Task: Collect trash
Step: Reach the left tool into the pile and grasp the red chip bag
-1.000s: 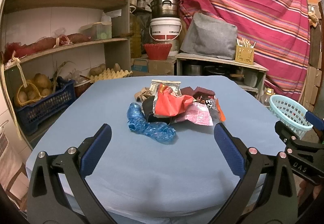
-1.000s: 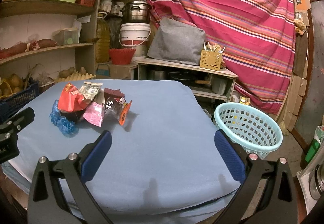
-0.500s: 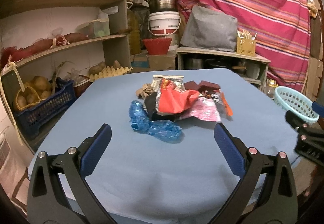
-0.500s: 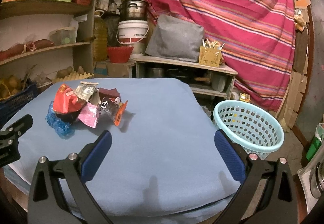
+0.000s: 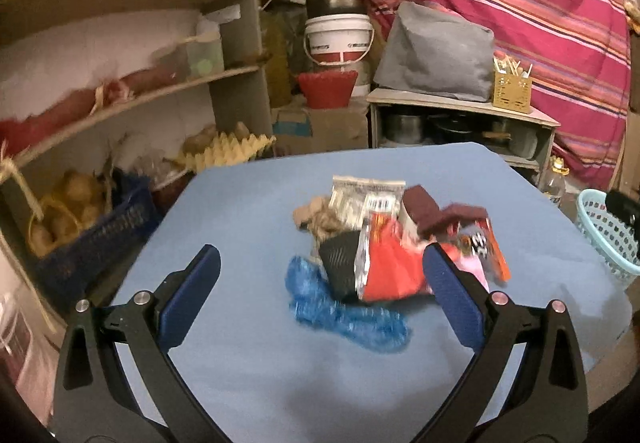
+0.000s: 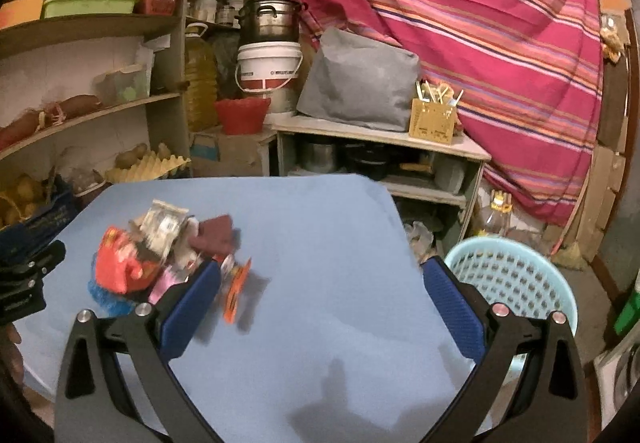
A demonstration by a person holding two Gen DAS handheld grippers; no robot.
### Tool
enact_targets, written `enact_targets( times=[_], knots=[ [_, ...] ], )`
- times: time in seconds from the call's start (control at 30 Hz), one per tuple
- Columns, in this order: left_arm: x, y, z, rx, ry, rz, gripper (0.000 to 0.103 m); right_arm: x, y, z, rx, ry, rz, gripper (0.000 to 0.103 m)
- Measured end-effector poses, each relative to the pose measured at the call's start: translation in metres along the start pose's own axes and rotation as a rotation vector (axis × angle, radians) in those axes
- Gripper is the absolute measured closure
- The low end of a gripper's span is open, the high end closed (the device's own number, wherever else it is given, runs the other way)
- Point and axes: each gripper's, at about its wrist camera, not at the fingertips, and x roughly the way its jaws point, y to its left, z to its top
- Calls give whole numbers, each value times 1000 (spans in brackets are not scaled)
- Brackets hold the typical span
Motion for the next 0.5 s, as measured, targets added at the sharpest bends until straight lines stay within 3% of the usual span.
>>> enact_targets(
  times=[0.17,0.3,0.4,0.5],
  knots=[
    [24,-9,4,-10,30,-20,5,29,-6,14,-4,39,-19,4],
    [40,-15,-1,-7,67,-54,5,51,-16,1,13,75,-54,4],
    [50,-17,1,-6,59,-69,6,65,-22,-6,37,124,-33,4],
    [62,-16,3,-23,82,-98,17,67,-22,-10,48,120,-33,4]
  ],
)
